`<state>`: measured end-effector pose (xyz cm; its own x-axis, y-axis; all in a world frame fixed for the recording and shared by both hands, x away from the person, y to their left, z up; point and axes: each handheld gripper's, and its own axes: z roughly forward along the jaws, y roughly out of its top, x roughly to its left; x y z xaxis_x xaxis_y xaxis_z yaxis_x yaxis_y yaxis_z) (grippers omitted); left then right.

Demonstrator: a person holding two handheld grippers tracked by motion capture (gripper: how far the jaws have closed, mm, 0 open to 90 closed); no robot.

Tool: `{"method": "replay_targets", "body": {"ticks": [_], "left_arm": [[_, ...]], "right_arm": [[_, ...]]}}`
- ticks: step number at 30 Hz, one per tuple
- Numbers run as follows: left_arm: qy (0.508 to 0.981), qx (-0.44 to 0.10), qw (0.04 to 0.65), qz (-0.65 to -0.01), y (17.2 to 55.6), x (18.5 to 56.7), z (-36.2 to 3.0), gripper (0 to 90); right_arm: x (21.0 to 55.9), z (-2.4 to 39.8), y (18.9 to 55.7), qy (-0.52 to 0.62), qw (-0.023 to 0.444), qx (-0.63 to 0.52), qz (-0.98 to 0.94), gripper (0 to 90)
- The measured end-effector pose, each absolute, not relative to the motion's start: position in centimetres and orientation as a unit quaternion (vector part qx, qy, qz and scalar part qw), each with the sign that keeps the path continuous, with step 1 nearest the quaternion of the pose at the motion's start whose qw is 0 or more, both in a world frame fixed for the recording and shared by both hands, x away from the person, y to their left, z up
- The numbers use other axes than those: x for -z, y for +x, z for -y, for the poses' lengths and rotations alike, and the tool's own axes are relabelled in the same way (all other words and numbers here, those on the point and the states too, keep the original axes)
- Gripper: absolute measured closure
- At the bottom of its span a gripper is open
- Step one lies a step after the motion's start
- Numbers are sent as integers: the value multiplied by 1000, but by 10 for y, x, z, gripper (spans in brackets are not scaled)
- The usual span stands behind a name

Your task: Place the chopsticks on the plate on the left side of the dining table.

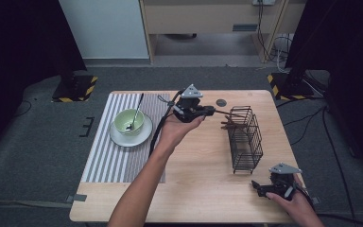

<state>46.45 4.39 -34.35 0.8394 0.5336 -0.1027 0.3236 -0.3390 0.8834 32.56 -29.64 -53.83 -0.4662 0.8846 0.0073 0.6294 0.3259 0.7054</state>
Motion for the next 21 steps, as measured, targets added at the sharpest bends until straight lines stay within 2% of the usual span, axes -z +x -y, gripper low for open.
{"method": "replay_targets", "body": {"ticks": [21], "left_arm": [[747, -72, 600, -276, 469, 341, -67, 836]], "right_arm": [[538, 297, 326, 478, 195, -328, -791, 3]]}}
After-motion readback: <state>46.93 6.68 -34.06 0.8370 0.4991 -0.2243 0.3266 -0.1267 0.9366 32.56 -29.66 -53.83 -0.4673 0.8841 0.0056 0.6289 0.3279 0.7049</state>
